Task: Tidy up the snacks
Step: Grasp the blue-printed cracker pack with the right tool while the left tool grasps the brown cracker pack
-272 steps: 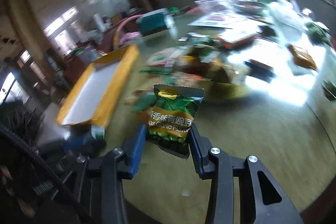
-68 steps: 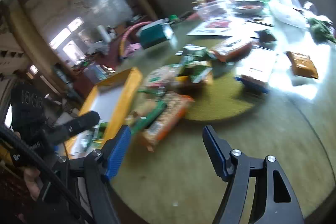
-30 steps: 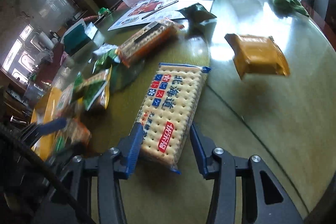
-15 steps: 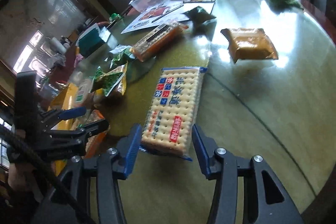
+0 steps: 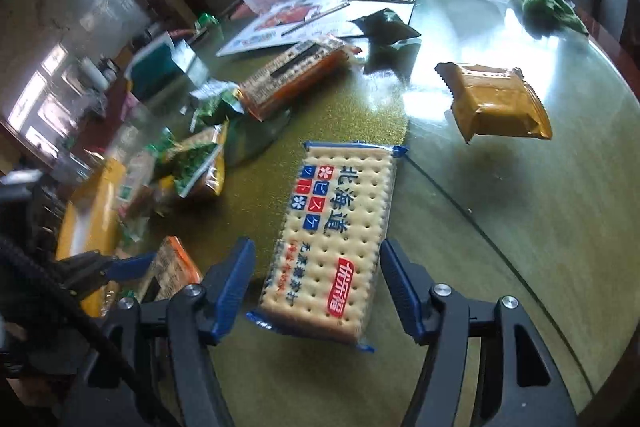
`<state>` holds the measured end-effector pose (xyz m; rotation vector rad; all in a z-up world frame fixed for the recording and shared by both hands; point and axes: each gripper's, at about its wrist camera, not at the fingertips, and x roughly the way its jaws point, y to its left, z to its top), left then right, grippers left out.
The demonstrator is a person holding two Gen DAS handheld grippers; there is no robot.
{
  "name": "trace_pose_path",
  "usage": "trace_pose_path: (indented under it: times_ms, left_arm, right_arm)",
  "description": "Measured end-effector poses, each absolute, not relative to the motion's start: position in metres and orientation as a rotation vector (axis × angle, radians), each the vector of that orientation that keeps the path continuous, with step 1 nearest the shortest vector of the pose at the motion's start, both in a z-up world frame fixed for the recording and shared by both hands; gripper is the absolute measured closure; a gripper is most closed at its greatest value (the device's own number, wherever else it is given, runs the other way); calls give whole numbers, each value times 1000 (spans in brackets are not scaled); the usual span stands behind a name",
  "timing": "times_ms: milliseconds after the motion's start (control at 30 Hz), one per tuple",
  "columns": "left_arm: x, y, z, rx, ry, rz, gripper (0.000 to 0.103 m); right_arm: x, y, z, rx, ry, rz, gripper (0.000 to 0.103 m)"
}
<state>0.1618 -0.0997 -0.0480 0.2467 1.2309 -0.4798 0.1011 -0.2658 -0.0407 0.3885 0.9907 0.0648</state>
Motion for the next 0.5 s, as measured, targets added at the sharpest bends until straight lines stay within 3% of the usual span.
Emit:
trace_pose_path:
  times_ms: [267, 367, 500]
  left_arm:
    - [182, -83, -44, -33, 1250, -400, 45]
    - [170, -85, -45, -93, 1245, -419, 34]
    - [150, -95, -42, 29, 1225, -467, 20]
  right_arm:
    - [81, -253, -44, 247, 1004, 33, 44]
    - [60, -252, -43, 232, 1009, 16, 44]
    - [36, -252, -43, 236, 998, 30, 40]
